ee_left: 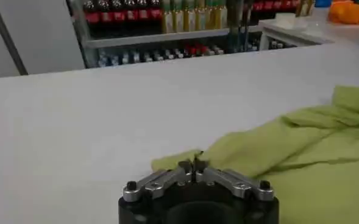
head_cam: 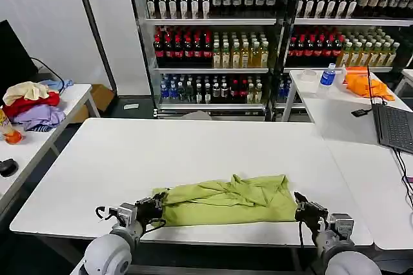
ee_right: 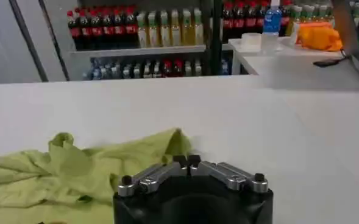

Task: Fold and organize the clothes.

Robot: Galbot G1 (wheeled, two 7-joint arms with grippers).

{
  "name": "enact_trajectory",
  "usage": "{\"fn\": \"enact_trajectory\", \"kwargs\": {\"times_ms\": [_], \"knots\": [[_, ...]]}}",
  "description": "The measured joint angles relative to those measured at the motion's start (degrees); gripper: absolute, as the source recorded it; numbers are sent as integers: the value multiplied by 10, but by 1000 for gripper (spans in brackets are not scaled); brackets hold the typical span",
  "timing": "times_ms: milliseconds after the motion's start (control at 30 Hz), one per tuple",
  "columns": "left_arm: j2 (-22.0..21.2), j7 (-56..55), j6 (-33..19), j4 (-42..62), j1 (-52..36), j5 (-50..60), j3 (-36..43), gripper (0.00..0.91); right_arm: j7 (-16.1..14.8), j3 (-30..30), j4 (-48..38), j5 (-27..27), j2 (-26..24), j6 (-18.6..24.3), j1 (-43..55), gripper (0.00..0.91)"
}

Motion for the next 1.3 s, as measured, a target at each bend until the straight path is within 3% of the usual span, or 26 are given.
{"fn": "enact_trajectory", "kwargs": {"times_ms": [233, 667, 900, 933, 967, 1000, 1033, 1300], "knots": [[-8, 5, -6, -8, 4, 6, -5, 907, 0, -28, -5, -2, 0, 0, 26, 907], [-24, -1, -21, -21, 21, 12, -28, 907, 15, -143, -69, -13, 25, 0, 110, 907], [-35, -5, -22, -22, 29, 16, -33, 907, 24, -166, -94, -17, 35, 0, 121, 907], [-37, -5, -22, -23, 30, 17, -33, 907, 24, -167, -95, -17, 36, 0, 120, 826], [-38, -5, -22, -23, 30, 18, -33, 907, 25, -168, -96, -16, 37, 0, 120, 665], [-39, -5, -22, -23, 31, 19, -33, 907, 25, -169, -97, -16, 38, 0, 119, 242], [-39, -5, -22, -23, 31, 19, -33, 907, 26, -170, -97, -15, 40, 0, 118, 20], [-41, -6, -23, -26, 28, 20, -33, 907, 29, -171, -97, -4, 49, 8, 110, 0]]}}
